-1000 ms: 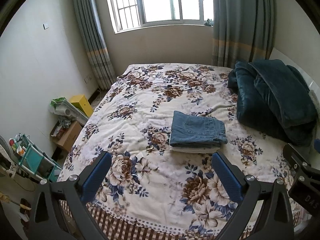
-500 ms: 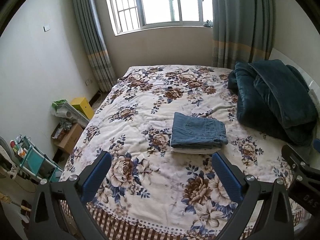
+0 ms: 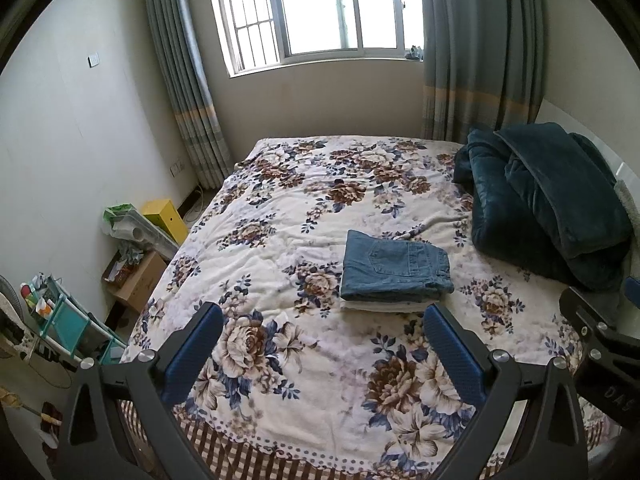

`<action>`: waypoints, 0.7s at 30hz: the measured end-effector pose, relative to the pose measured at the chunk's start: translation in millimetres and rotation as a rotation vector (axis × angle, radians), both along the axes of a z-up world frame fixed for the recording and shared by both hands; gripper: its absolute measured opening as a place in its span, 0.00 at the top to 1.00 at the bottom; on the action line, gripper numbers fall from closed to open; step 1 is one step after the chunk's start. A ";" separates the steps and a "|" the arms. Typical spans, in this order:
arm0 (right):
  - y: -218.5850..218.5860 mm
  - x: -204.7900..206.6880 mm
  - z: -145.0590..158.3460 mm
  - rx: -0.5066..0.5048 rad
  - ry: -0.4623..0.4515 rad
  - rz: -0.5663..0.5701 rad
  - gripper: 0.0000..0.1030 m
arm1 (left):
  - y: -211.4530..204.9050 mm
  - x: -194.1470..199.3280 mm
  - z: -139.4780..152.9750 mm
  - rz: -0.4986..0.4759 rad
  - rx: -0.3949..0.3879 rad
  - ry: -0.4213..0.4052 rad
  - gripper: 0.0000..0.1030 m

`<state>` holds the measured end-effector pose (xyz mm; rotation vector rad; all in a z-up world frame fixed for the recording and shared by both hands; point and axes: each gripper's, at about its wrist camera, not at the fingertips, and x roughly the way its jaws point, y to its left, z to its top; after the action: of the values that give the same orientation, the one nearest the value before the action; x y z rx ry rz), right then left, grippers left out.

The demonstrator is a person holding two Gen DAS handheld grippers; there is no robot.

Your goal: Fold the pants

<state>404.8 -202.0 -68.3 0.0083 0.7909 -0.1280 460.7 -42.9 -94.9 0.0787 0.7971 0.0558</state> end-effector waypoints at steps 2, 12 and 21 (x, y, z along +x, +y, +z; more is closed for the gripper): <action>-0.4 -0.3 -0.4 0.002 0.001 0.000 0.00 | 0.2 0.1 0.8 0.001 -0.005 0.002 0.00; 0.6 1.1 1.0 0.003 0.001 0.000 0.00 | 0.5 -1.1 0.9 0.004 0.001 -0.002 0.00; 2.9 2.2 2.3 0.003 -0.001 -0.001 0.00 | 1.9 -2.3 0.7 0.004 0.001 -0.004 0.00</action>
<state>407.0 -199.1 -65.9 0.0116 0.7905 -0.1272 458.4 -40.9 -94.2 0.0780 0.7933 0.0600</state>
